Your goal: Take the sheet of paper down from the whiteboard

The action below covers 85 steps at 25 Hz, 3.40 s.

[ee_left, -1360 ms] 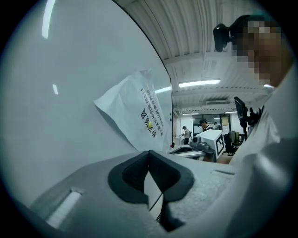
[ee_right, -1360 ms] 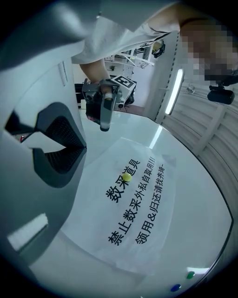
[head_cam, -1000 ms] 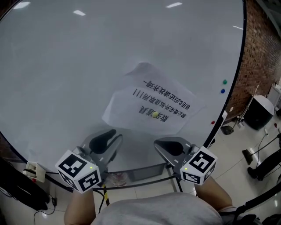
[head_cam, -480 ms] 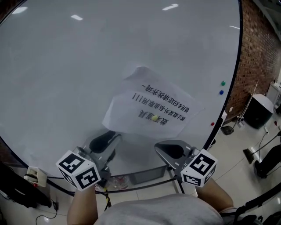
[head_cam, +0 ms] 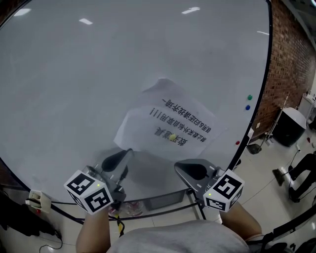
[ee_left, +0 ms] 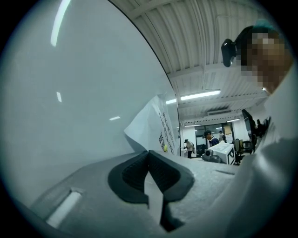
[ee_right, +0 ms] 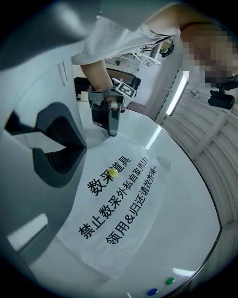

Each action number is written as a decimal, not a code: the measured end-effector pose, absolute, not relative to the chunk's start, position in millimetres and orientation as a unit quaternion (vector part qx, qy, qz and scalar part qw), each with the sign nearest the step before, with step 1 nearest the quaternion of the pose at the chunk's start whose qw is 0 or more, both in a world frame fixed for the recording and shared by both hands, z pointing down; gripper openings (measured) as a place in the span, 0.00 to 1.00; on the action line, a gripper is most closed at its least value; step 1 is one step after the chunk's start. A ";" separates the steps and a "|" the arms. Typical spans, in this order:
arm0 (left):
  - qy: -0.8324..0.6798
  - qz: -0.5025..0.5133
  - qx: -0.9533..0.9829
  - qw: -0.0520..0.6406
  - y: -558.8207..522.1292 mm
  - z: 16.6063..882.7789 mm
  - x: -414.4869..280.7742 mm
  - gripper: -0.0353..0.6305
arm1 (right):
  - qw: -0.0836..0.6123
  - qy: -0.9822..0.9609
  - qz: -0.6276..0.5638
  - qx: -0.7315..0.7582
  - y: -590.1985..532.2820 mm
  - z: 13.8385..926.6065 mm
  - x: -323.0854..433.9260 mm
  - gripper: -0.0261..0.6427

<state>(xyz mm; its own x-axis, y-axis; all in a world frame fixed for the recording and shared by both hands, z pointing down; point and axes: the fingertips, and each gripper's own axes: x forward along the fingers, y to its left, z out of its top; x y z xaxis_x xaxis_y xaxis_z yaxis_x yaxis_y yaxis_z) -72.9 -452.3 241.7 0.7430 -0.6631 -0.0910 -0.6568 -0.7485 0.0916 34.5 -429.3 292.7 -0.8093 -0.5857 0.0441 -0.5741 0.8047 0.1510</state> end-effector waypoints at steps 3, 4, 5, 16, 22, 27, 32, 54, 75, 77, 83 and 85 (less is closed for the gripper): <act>-0.351 -0.056 0.934 0.028 -449.5 240.3 -72.6 0.06 | 0.038 -0.945 -0.078 0.316 -431.2 281.7 36.6 0.04; -0.349 -0.055 0.935 0.028 -448.1 239.6 -72.0 0.06 | 0.036 -0.941 -0.087 0.325 -432.9 276.0 37.8 0.04; -0.348 -0.054 0.935 0.027 -447.0 239.2 -71.5 0.06 | 0.034 -0.936 -0.098 0.335 -435.3 270.4 39.3 0.04; -0.328 -0.056 0.942 0.034 -440.9 242.0 -67.2 0.06 | 0.078 -0.860 -0.267 0.428 -456.0 229.2 34.9 0.13; -0.318 -0.055 0.946 0.037 -439.7 243.8 -64.0 0.06 | 0.112 -0.810 -0.319 0.480 -468.4 231.2 34.8 0.15; -0.310 -0.055 0.948 0.036 -439.3 242.6 -62.7 0.06 | 0.125 -0.790 -0.339 0.495 -473.9 232.1 30.2 0.18; -0.311 -0.057 0.948 0.038 -442.0 242.3 -65.4 0.06 | 0.117 -0.770 -0.359 0.515 -473.5 230.2 29.7 0.16; -0.349 -0.055 0.933 0.066 -444.2 286.0 -129.3 0.06 | 0.111 -0.778 -0.338 0.517 -472.0 252.9 7.2 0.16; -0.457 -0.081 0.883 0.070 -429.1 277.4 -203.9 0.06 | 0.111 -0.786 -0.331 0.511 -478.2 248.9 26.8 0.16; -0.455 -0.082 0.884 0.067 -427.0 278.7 -209.7 0.06 | 0.116 -0.781 -0.336 0.514 -477.7 251.1 22.4 0.16; -0.442 -0.076 0.891 0.066 -425.2 282.2 -200.1 0.06 | 0.120 -0.777 -0.335 0.520 -481.0 253.3 25.1 0.16; -0.437 -0.068 0.894 0.067 -424.7 287.5 -198.9 0.06 | 0.125 -0.778 -0.333 0.518 -479.4 253.9 22.4 0.15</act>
<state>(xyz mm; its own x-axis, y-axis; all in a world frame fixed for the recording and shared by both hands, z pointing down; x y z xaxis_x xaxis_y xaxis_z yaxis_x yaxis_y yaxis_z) -198.9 -424.7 287.5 0.6082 -0.7912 -0.0636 -0.7731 -0.6087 0.1785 22.4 -479.4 253.9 -0.4319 -0.8893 -0.1503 -0.7221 0.2412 0.6484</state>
